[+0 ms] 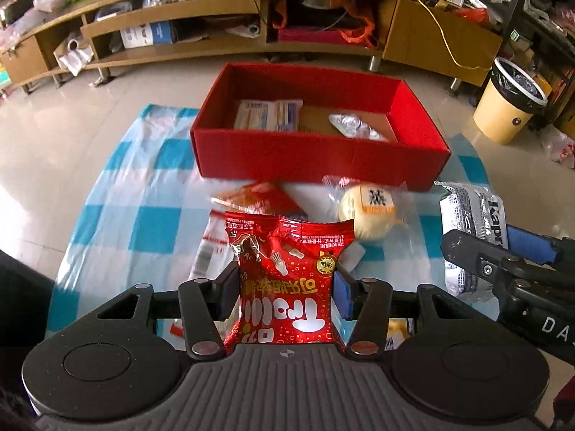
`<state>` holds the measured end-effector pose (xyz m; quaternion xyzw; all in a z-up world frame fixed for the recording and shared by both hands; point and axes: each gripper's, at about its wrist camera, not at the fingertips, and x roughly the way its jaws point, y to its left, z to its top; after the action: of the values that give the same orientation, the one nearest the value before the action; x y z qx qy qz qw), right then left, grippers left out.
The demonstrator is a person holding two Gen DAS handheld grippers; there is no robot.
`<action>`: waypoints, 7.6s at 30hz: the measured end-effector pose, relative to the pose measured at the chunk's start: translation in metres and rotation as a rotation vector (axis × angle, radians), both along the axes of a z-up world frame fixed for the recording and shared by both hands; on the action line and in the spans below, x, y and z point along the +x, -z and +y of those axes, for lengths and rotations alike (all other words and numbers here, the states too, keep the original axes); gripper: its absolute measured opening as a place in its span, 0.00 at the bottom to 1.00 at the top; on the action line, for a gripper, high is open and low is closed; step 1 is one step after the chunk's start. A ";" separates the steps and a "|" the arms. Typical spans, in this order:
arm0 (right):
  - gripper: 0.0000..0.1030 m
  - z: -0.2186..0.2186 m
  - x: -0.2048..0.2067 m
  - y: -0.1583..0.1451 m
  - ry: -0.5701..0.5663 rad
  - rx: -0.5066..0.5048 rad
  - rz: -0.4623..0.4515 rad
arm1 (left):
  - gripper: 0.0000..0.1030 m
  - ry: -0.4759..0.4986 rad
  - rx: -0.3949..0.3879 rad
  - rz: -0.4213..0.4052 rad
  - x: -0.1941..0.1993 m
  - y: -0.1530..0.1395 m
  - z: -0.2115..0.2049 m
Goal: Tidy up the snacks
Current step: 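Carry the red bag with left tool over the red box while right tool carries the Kaprons packet there, then open left tool to drop the red bag in the box while right tool releases the Kaprons packet, then move left tool to the white spicy-strip bag while right tool approaches the waffle packet, then grasp the white spicy-strip bag with left tool while right tool grasps the waffle packet, then carry the spicy-strip bag with left tool into the red box while right tool carries the waffle packet there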
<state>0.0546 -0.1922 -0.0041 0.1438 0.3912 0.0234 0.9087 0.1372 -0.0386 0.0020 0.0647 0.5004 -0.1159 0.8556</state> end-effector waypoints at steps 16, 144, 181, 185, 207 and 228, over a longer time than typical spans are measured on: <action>0.54 -0.021 0.037 -0.001 0.022 -0.016 -0.004 | 0.58 -0.007 0.010 -0.049 0.043 -0.006 -0.016; 0.56 0.057 -0.030 0.061 -0.131 -0.079 0.254 | 0.87 0.024 0.138 0.201 -0.084 0.065 0.066; 0.90 0.056 -0.008 0.095 -0.153 -0.084 0.346 | 0.53 0.014 0.049 0.281 -0.077 0.075 0.067; 0.92 0.059 -0.011 0.098 -0.165 -0.096 0.332 | 0.55 0.013 0.050 0.284 -0.074 0.076 0.067; 0.71 0.061 -0.022 0.092 -0.196 -0.208 0.320 | 0.48 -0.013 0.020 0.295 -0.075 0.073 0.075; 0.71 0.031 -0.020 0.045 -0.101 -0.063 0.174 | 0.48 -0.038 -0.057 0.146 -0.044 0.028 0.056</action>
<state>0.0347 -0.1616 -0.0486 0.0965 0.4762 0.0443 0.8729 0.0933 0.0175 -0.0255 0.0223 0.5590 -0.1180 0.8204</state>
